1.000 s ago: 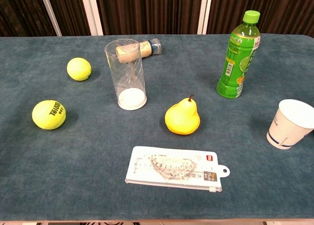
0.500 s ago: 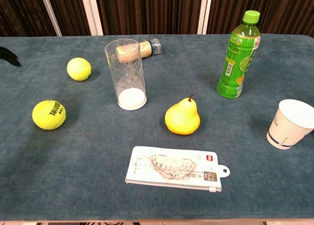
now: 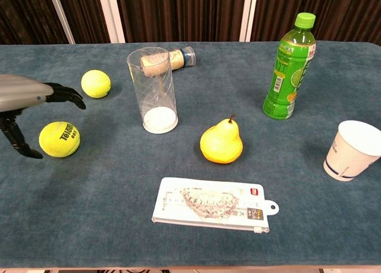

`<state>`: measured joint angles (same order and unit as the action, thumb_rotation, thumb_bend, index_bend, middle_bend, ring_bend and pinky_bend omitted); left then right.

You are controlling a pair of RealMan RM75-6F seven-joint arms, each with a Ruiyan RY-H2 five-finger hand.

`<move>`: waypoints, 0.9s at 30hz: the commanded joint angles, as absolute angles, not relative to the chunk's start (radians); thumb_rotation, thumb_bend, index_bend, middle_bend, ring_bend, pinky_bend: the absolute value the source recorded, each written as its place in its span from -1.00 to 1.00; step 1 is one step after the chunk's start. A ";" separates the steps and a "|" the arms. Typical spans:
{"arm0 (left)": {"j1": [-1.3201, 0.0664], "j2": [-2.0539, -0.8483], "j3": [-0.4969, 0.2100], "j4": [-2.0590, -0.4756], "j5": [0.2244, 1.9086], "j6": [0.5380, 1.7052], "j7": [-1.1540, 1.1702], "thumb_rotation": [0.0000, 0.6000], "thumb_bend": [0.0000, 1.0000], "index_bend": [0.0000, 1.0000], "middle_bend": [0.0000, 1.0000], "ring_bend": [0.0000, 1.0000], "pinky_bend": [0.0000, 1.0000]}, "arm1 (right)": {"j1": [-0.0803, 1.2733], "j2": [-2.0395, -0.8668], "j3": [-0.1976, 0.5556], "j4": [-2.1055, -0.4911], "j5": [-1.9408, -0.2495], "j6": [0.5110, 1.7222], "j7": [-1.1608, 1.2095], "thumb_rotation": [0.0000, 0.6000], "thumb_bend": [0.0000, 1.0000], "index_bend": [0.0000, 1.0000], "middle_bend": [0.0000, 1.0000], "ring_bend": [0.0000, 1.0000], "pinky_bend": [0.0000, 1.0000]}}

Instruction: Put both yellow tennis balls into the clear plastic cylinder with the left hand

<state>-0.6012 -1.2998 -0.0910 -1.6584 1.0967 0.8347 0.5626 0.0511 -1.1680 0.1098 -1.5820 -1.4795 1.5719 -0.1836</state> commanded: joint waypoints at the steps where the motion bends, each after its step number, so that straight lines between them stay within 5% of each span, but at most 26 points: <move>1: -0.624 -1.326 -0.075 -1.640 1.055 0.832 0.603 1.00 -0.88 -0.71 -0.82 -0.81 -0.55 | 0.050 -1.167 0.112 -1.583 -1.477 1.574 -0.181 1.00 -0.32 -0.76 -0.85 -0.78 -0.83; 8: -0.655 -1.353 -0.048 -1.617 0.993 0.847 0.667 1.00 -0.60 -0.62 -0.56 -0.53 -0.22 | 0.048 -1.169 0.115 -1.585 -1.471 1.575 -0.181 1.00 -0.32 -0.76 -0.85 -0.77 -0.83; 16: -0.670 -1.389 -0.029 -1.569 1.017 0.893 0.681 1.00 -0.23 -0.28 -0.08 -0.24 0.10 | 0.047 -1.171 0.118 -1.586 -1.467 1.578 -0.180 1.00 -0.32 -0.76 -0.85 -0.77 -0.83; 27: -0.664 -1.267 -0.127 -1.721 1.166 1.047 0.548 1.00 -0.22 -0.26 -0.11 -0.23 0.11 | 0.047 -1.181 0.119 -1.585 -1.464 1.577 -0.192 1.00 -0.32 -0.76 -0.85 -0.77 -0.83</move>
<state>-0.6613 -1.2959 -0.0997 -1.6881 1.1544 1.0253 0.5581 0.0468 -1.1804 0.1193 -1.5853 -1.4636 1.5772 -0.1922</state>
